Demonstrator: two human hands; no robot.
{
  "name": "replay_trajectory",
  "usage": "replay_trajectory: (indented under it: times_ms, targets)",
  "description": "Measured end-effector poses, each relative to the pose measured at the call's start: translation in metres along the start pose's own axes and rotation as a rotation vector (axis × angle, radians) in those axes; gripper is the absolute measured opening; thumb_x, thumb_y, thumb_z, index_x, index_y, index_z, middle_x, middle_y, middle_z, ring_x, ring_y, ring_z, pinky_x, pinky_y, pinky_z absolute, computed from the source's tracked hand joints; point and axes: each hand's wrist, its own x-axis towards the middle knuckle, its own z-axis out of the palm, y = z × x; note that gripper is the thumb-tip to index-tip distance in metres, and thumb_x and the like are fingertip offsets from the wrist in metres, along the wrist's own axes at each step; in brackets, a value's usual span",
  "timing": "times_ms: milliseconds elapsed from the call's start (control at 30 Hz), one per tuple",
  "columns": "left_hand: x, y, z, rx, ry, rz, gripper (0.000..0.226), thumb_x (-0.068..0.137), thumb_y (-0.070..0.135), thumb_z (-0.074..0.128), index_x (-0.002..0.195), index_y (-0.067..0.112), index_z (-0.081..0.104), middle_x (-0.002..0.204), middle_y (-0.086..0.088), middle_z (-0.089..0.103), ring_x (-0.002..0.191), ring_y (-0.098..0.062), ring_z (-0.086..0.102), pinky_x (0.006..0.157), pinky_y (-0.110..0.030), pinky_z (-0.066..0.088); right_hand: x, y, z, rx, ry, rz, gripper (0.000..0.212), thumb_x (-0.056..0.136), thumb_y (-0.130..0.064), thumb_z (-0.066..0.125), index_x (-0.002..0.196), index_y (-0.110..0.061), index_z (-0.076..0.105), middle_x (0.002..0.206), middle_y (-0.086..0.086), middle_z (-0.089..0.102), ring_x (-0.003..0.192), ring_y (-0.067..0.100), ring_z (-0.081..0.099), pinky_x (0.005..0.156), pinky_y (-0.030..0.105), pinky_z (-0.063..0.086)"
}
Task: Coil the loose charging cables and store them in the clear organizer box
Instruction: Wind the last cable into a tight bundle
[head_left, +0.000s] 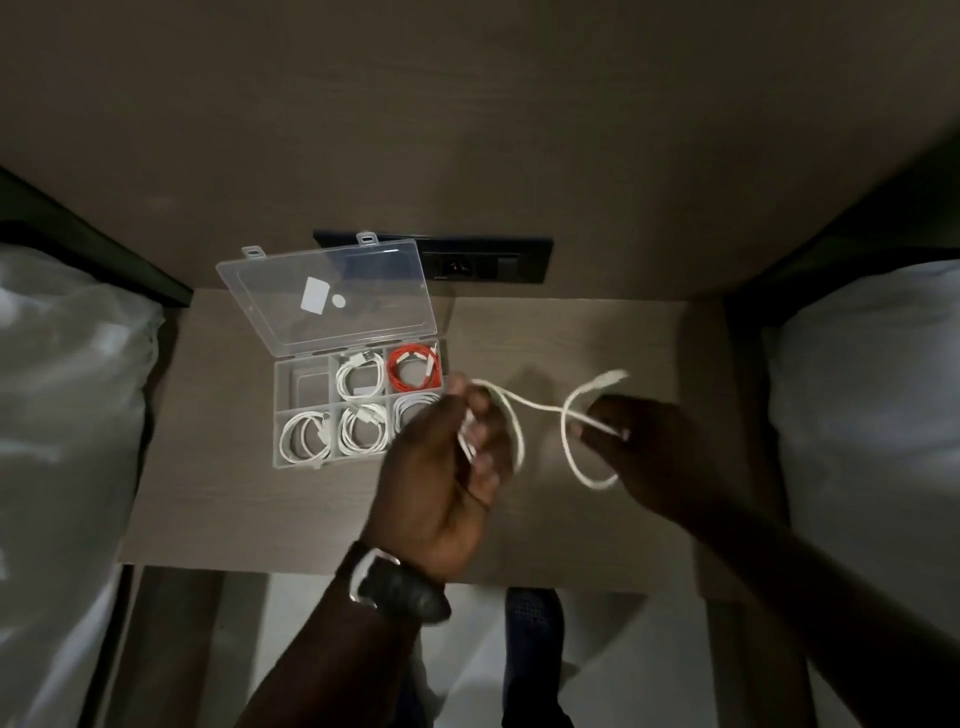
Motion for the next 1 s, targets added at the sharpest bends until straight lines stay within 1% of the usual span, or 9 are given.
replay_trajectory:
  times_ms: [100, 167, 333, 433, 533, 600, 733, 867, 1000]
  targets:
    - [0.022, 0.030, -0.008, -0.289, 0.117, 0.219, 0.016, 0.093, 0.012, 0.040, 0.087, 0.013, 0.054, 0.075, 0.001, 0.047, 0.062, -0.010, 0.046, 0.056, -0.018, 0.043, -0.034, 0.005, 0.041, 0.159, -0.196, 0.039, 0.005, 0.089, -0.024, 0.063, 0.084, -0.024, 0.062, 0.072, -0.006, 0.064, 0.069, 0.015, 0.063, 0.067, 0.038, 0.052]
    - [0.036, 0.034, -0.018, -0.258, 0.200, 0.271, 0.014, 0.092, 0.009, 0.042, 0.089, 0.011, 0.056, 0.077, -0.001, 0.050, 0.065, -0.011, 0.049, 0.059, -0.020, 0.046, -0.043, 0.007, 0.047, 0.328, -0.272, 0.129, 0.015, 0.091, -0.015, 0.058, 0.081, -0.026, 0.061, 0.065, -0.005, 0.064, 0.056, 0.010, 0.061, 0.060, 0.038, 0.054]
    - [0.059, 0.007, -0.027, 0.312, 0.475, 0.416, 0.019, 0.102, 0.004, 0.038, 0.097, 0.001, 0.055, 0.079, -0.008, 0.057, 0.070, -0.018, 0.057, 0.074, -0.032, 0.046, -0.070, -0.013, 0.040, 0.580, -0.364, -0.047, 0.009, 0.088, -0.030, 0.064, 0.081, -0.024, 0.067, 0.067, 0.002, 0.065, 0.054, 0.008, 0.059, 0.054, 0.029, 0.047]
    - [0.056, -0.020, -0.046, 0.985, 0.350, 0.564, 0.017, 0.099, 0.000, 0.041, 0.102, 0.002, 0.057, 0.089, -0.002, 0.062, 0.080, -0.013, 0.058, 0.077, -0.023, 0.046, -0.058, -0.022, 0.019, 0.553, -0.365, -0.136, 0.015, 0.083, -0.042, 0.064, 0.080, -0.027, 0.064, 0.065, -0.002, 0.064, 0.053, 0.006, 0.059, 0.054, 0.024, 0.047]
    - [0.049, -0.030, -0.051, 1.522, 0.111, 0.583, 0.015, 0.097, 0.010, 0.050, 0.086, 0.015, 0.059, 0.070, 0.012, 0.062, 0.065, -0.009, 0.059, 0.063, -0.031, 0.046, -0.038, -0.025, -0.004, 0.494, -0.393, -0.237, 0.007, 0.087, -0.042, 0.062, 0.085, -0.036, 0.064, 0.067, -0.013, 0.066, 0.057, 0.006, 0.063, 0.056, 0.016, 0.047]
    - [0.045, -0.027, -0.042, 1.391, -0.038, 0.338, 0.038, 0.101, 0.037, 0.045, 0.066, 0.026, 0.058, 0.050, 0.012, 0.055, 0.051, -0.004, 0.051, 0.057, -0.031, 0.039, -0.022, -0.021, -0.012, 0.543, -0.352, -0.235, 0.007, 0.093, -0.037, 0.062, 0.088, -0.036, 0.066, 0.072, -0.010, 0.068, 0.058, 0.006, 0.064, 0.055, 0.018, 0.049]
    - [0.030, -0.012, -0.034, 0.815, -0.151, -0.036, 0.075, 0.088, 0.075, 0.034, 0.057, 0.011, 0.059, 0.043, 0.002, 0.042, 0.039, -0.012, 0.038, 0.043, -0.019, 0.032, 0.015, -0.013, -0.009, 0.654, -0.183, -0.175, 0.016, 0.097, -0.029, 0.060, 0.083, -0.024, 0.066, 0.064, -0.001, 0.062, 0.053, 0.011, 0.057, 0.051, 0.028, 0.047]
    - [0.025, 0.003, -0.031, -0.079, -0.147, -0.072, 0.038, 0.096, 0.041, 0.046, 0.067, 0.017, 0.054, 0.050, 0.007, 0.043, 0.039, -0.005, 0.036, 0.040, -0.017, 0.020, 0.031, -0.022, 0.019, 0.383, -0.185, -0.289, 0.014, 0.095, -0.034, 0.061, 0.084, -0.025, 0.061, 0.060, -0.008, 0.059, 0.054, 0.009, 0.057, 0.056, 0.032, 0.048]
    - [0.034, 0.022, -0.049, -0.340, 0.071, 0.159, 0.033, 0.103, 0.023, 0.033, 0.078, 0.017, 0.053, 0.063, 0.006, 0.048, 0.053, -0.007, 0.044, 0.053, -0.018, 0.036, 0.008, -0.037, 0.059, 0.167, -0.410, -0.408, 0.009, 0.097, -0.032, 0.054, 0.103, -0.028, 0.048, 0.078, -0.015, 0.055, 0.072, 0.013, 0.060, 0.064, 0.030, 0.045]
